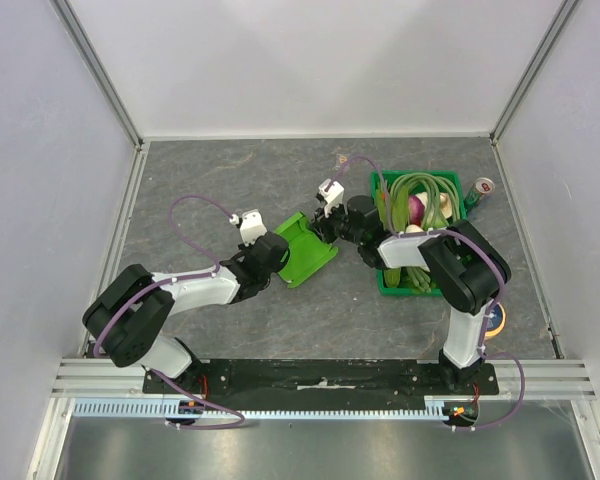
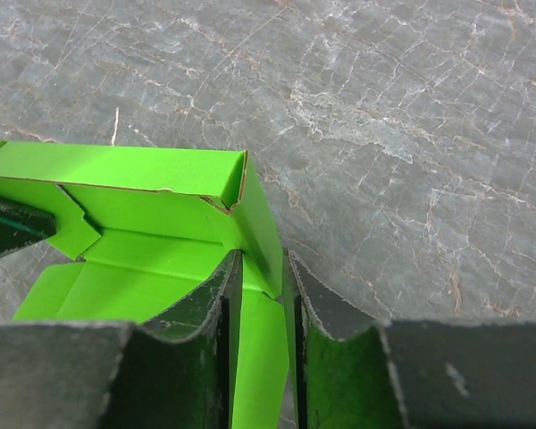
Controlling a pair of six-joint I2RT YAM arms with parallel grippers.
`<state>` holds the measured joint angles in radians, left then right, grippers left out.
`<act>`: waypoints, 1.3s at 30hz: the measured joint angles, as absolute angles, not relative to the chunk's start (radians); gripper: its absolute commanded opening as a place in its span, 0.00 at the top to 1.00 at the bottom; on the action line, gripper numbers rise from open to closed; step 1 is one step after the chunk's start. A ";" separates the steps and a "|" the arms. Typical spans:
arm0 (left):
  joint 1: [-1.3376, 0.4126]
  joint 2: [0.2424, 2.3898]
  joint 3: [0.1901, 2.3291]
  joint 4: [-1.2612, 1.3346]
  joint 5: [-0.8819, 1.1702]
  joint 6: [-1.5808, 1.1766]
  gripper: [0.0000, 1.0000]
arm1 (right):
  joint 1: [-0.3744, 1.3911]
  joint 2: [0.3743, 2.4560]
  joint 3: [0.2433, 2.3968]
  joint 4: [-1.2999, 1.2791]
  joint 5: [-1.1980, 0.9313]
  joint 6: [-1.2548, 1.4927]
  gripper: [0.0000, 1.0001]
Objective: Fold the paper box
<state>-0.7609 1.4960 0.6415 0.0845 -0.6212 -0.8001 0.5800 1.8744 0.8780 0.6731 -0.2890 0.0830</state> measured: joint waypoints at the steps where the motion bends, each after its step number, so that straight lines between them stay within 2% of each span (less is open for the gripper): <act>1: -0.761 1.496 0.641 0.084 -0.621 -0.800 0.98 | 0.580 1.880 0.886 0.672 -0.287 0.083 0.68; 8: -0.761 1.496 0.643 0.084 -0.620 -0.800 0.98 | 0.579 1.913 0.921 0.673 -0.275 0.080 0.55; 13: -0.760 1.496 0.645 0.081 -0.619 -0.799 0.98 | 0.579 1.913 0.925 0.672 -0.250 0.077 0.51; 14: -0.760 1.496 0.645 0.081 -0.619 -0.799 0.98 | 0.579 1.913 0.925 0.672 -0.247 0.076 0.47; 20: -0.761 1.498 0.646 0.081 -0.619 -0.799 0.98 | 0.579 1.922 0.934 0.668 -0.233 0.065 0.44; 25: -0.761 1.499 0.646 0.081 -0.619 -0.799 0.98 | 0.581 1.947 0.961 0.668 -0.255 0.054 0.53; 28: -0.761 1.499 0.647 0.081 -0.619 -0.799 0.98 | 0.586 1.966 0.978 0.670 -0.284 0.047 0.65; 29: -0.761 1.499 0.648 0.080 -0.619 -0.799 0.98 | 0.588 1.972 0.983 0.670 -0.293 0.045 0.72; 35: -0.761 1.499 0.648 0.080 -0.618 -0.799 0.98 | 0.599 1.991 1.004 0.671 -0.305 0.023 1.00; 39: -0.761 1.499 0.650 0.077 -0.618 -0.791 0.98 | 0.623 1.996 1.004 0.666 -0.231 0.012 1.00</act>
<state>-0.7609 1.4990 0.6502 0.0769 -0.6178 -0.7910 0.6231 1.9957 1.0039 0.6662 -0.2306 0.0120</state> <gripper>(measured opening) 0.049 0.026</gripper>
